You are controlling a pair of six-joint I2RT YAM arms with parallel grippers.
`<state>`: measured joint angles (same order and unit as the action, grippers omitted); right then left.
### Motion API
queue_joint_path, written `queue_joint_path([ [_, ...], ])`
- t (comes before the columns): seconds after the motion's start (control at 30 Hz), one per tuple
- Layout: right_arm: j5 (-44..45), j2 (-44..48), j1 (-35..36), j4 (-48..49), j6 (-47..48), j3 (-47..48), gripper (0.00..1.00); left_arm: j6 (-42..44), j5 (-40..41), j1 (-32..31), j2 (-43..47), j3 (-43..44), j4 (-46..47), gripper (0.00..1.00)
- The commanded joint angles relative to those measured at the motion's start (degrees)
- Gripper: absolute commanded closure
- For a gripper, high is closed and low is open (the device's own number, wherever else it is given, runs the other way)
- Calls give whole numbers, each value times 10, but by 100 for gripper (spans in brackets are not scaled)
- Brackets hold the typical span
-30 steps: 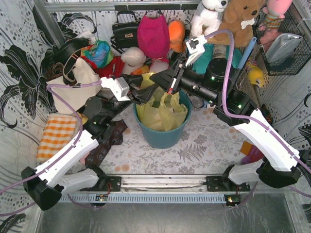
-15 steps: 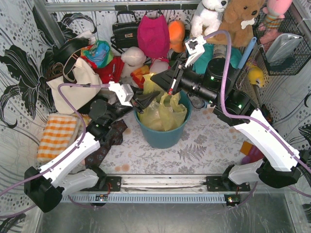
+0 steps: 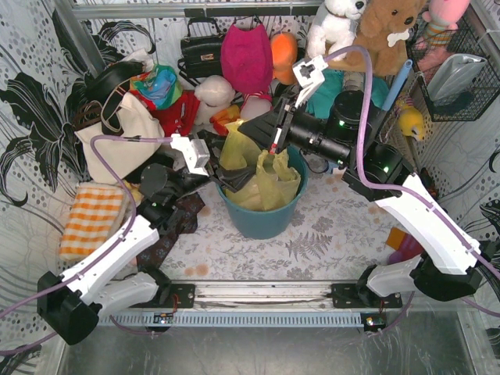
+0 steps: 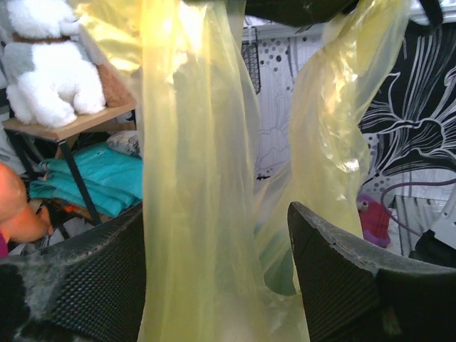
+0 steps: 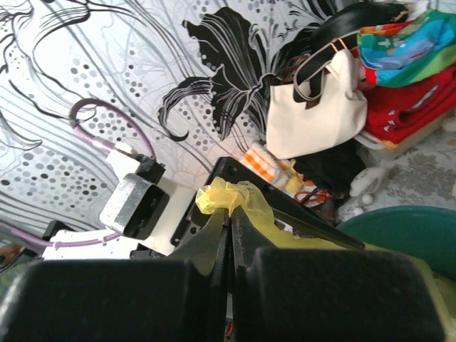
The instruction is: Tie the trash bag
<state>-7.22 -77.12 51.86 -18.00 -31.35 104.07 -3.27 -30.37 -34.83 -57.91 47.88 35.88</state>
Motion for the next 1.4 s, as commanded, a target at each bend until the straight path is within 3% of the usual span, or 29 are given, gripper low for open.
queue_joint_path([
  [0.0, -55, -15, 2, 18, 6, 27, 100, -23, -51, 3, -17, 34, 59, 19],
  [0.13, -80, -21, 1, 34, -5, 22, 100, -53, -43, 4, -38, 33, 128, 23],
  [0.33, -99, -20, 2, 42, -12, 10, 100, -94, -109, 14, -69, 37, 219, 44],
  [0.5, -88, -12, 2, 36, -7, 4, 100, -122, -213, 30, -94, 59, 222, 85],
  [0.6, -71, -6, 2, 31, -1, 4, 100, -134, -244, 39, -96, 58, 213, 100],
  [0.97, 19, 37, 2, 37, 22, -22, 100, -53, -234, 51, -63, 35, 70, 100],
  [1.2, 98, 72, 1, 35, 26, -56, 100, -32, -205, 52, -47, 17, 35, 100],
  [1.37, 107, 79, 2, 34, 29, -64, 100, -25, -176, 52, -41, 7, 23, 100],
])
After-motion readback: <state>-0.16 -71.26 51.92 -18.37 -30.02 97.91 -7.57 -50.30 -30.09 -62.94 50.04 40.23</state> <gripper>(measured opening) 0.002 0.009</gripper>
